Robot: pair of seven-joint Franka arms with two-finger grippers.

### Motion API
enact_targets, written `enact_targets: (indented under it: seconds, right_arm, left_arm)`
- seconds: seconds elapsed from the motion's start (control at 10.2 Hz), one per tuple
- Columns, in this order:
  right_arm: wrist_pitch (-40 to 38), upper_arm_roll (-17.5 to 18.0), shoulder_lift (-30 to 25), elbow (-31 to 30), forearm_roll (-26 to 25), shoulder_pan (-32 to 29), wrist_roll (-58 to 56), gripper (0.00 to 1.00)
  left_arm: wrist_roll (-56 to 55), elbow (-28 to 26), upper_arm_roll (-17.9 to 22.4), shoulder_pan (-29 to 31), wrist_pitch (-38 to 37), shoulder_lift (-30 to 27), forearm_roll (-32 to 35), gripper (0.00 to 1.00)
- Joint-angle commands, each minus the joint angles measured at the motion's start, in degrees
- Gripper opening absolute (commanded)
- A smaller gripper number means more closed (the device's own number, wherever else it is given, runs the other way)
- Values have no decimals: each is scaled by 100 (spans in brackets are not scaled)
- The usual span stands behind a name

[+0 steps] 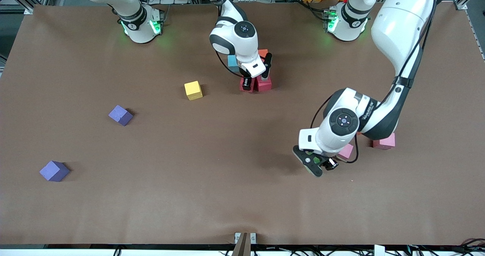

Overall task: Form number 2 with 11 blocks
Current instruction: 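Hold the green cube while the right gripper places the red cube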

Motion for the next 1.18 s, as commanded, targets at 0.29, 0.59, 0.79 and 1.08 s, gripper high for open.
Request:
enact_targets:
  seconds: [0.29, 0.59, 0.79, 1.08]
  right_arm:
    - [-19, -24, 155, 210, 105, 138, -60, 57]
    - [-28, -24, 155, 201, 44, 155, -156, 57]
    - [-19, -33, 155, 210, 61, 147, -376, 57]
    - [16, -33, 155, 210, 43, 138, -507, 57]
  left_arm:
    - [1, -114, -126, -26, -401, -360, -175, 7]
    - [1, -131, -126, 0, -401, -352, -167, 8]
    - [10, -123, -126, 26, -401, -352, -167, 8]
    - [-8, -114, -126, 26, -401, -387, -175, 8]
